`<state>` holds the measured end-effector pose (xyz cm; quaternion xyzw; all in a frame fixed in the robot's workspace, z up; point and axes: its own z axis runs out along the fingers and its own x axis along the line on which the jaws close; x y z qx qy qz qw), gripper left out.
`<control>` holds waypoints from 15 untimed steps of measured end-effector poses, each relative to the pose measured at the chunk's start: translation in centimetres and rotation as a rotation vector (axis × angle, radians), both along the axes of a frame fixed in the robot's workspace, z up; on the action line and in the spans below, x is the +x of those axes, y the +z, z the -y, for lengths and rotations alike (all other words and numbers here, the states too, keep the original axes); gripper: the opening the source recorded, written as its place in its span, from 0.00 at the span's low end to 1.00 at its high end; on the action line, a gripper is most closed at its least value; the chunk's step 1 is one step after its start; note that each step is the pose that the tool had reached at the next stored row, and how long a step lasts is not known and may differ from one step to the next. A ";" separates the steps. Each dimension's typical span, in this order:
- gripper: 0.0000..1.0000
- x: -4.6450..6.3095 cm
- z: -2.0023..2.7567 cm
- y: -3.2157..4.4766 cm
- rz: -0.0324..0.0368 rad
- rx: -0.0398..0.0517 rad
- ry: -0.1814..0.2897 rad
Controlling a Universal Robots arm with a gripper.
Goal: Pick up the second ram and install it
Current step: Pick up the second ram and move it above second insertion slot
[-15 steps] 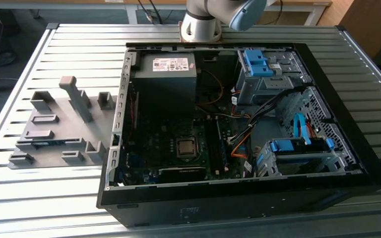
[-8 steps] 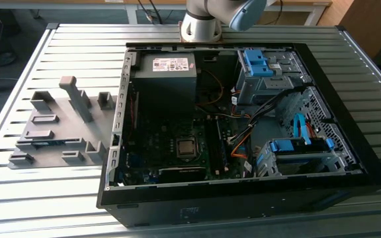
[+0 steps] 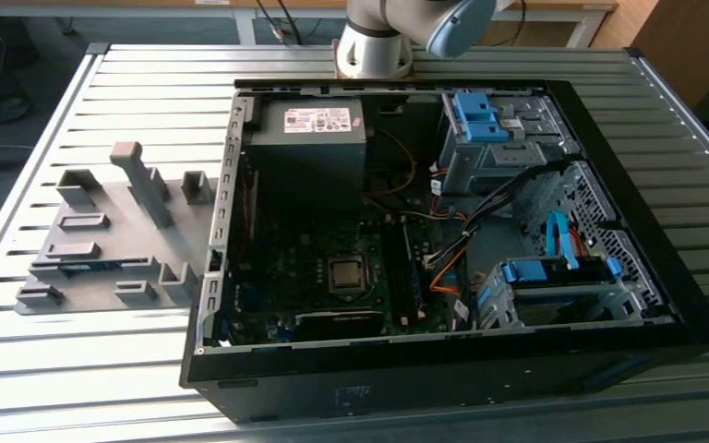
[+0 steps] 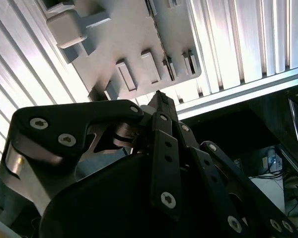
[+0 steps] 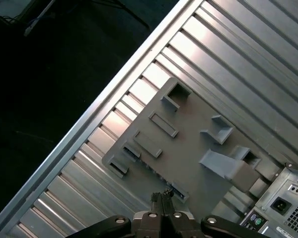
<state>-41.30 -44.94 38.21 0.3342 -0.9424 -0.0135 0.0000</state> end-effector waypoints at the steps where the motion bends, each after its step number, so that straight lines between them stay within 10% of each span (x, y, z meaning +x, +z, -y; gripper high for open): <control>1: 0.11 0.0 0.00 0.00 -0.0001 0.0000 0.006; 15: 0.11 0.0 0.04 -0.07 -0.0001 -0.0001 0.121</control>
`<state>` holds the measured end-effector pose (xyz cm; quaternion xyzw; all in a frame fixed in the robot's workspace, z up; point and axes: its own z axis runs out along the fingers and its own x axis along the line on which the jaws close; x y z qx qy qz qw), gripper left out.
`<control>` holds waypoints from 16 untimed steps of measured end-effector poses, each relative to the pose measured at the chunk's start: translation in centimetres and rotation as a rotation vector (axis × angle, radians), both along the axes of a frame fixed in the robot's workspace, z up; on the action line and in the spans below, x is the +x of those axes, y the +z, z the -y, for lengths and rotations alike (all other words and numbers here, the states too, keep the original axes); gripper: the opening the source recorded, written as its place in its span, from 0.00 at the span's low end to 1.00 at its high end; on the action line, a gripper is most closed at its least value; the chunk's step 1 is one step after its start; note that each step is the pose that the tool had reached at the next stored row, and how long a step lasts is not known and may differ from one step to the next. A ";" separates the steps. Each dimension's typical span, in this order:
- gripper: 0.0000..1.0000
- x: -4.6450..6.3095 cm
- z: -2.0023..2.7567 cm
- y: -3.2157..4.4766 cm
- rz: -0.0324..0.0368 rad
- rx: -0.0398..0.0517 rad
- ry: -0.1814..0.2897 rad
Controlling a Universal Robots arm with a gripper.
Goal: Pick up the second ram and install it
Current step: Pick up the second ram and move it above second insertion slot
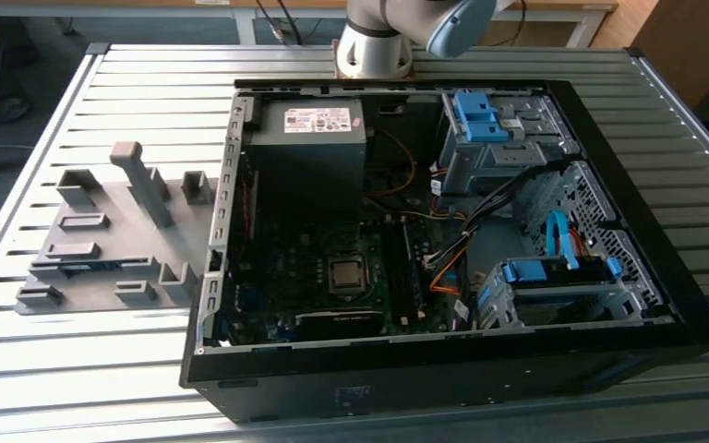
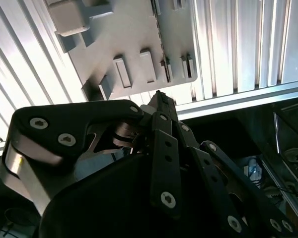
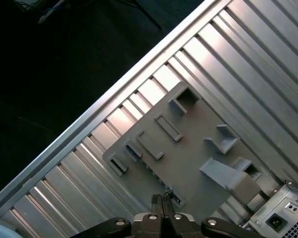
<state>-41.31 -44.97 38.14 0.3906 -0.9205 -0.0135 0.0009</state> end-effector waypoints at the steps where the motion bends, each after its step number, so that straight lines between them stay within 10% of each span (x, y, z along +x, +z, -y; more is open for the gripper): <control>1: 0.11 0.0 0.00 -0.01 0.0000 0.0000 0.005; 16: 0.11 0.0 0.02 -0.29 -0.0114 -0.0001 0.061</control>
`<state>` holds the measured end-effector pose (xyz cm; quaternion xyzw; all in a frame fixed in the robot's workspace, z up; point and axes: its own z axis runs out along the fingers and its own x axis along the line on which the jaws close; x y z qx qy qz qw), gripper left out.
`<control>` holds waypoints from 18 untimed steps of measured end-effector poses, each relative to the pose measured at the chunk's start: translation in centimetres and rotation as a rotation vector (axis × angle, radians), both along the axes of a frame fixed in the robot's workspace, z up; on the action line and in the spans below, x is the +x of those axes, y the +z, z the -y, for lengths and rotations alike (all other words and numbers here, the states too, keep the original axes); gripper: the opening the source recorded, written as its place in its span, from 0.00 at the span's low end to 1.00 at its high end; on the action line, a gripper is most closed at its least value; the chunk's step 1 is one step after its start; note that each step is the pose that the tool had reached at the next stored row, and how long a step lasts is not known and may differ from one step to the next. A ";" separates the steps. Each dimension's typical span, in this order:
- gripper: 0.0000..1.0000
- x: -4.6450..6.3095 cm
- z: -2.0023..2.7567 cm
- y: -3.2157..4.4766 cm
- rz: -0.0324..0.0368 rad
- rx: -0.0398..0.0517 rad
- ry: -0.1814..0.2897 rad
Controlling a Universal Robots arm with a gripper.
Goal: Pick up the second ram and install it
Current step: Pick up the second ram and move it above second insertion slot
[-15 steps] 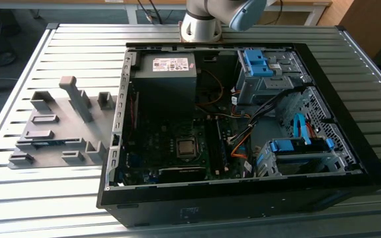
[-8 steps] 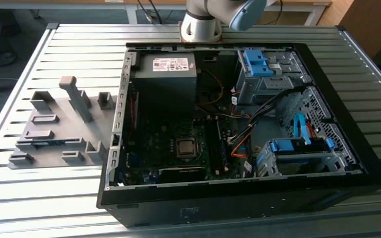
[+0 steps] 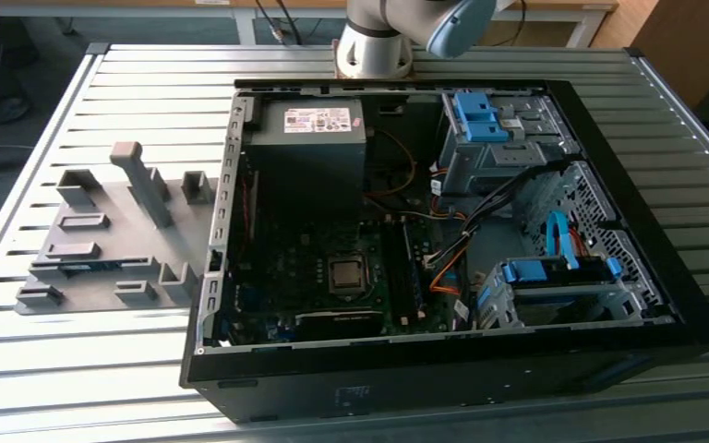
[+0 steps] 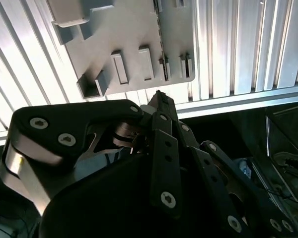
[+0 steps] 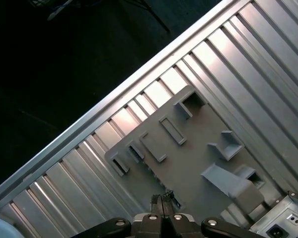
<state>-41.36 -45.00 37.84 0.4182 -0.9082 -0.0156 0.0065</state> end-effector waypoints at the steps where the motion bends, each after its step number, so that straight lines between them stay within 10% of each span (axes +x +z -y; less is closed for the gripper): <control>1: 0.11 0.0 0.00 -0.01 0.0000 -0.0001 0.011; 18: 0.11 -0.1 -0.01 -0.25 0.0016 0.0065 0.212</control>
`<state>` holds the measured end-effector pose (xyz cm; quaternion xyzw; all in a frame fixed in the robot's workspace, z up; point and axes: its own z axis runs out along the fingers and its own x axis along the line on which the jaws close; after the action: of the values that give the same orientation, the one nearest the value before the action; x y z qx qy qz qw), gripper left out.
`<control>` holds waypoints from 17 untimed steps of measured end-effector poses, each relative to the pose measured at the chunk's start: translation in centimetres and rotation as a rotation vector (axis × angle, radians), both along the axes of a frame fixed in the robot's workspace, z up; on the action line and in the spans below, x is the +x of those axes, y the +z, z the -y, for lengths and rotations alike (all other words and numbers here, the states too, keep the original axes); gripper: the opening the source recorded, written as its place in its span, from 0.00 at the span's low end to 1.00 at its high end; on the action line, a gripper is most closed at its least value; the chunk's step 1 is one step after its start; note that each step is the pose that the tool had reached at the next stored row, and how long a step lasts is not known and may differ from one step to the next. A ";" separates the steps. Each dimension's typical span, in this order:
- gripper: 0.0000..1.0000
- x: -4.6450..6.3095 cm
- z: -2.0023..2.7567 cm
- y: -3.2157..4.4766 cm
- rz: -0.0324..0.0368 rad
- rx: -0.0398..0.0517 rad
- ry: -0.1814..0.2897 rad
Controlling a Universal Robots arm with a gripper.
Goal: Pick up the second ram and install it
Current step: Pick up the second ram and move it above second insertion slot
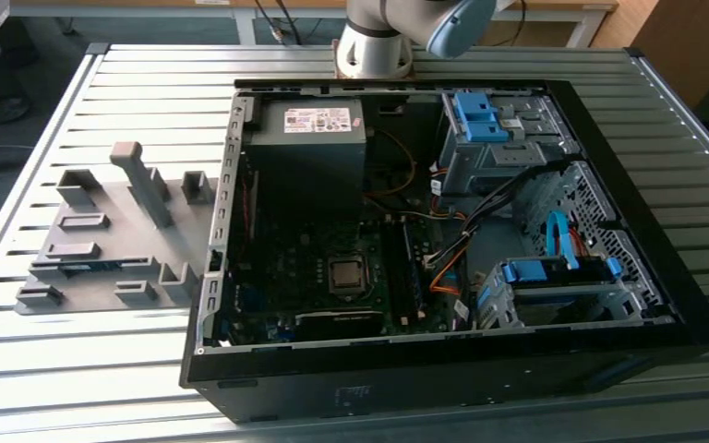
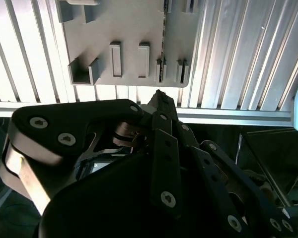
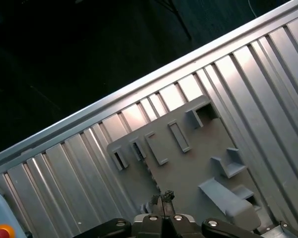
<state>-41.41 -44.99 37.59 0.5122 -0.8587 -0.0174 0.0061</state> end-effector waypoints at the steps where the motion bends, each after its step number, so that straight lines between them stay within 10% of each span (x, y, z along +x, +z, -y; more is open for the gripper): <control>1: 0.11 0.0 0.00 -0.01 0.0001 0.0008 0.010; 17: 0.11 0.0 0.01 -0.18 0.0019 0.0020 0.198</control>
<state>-41.40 -45.00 37.41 0.5947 -0.8037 -0.0171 0.0064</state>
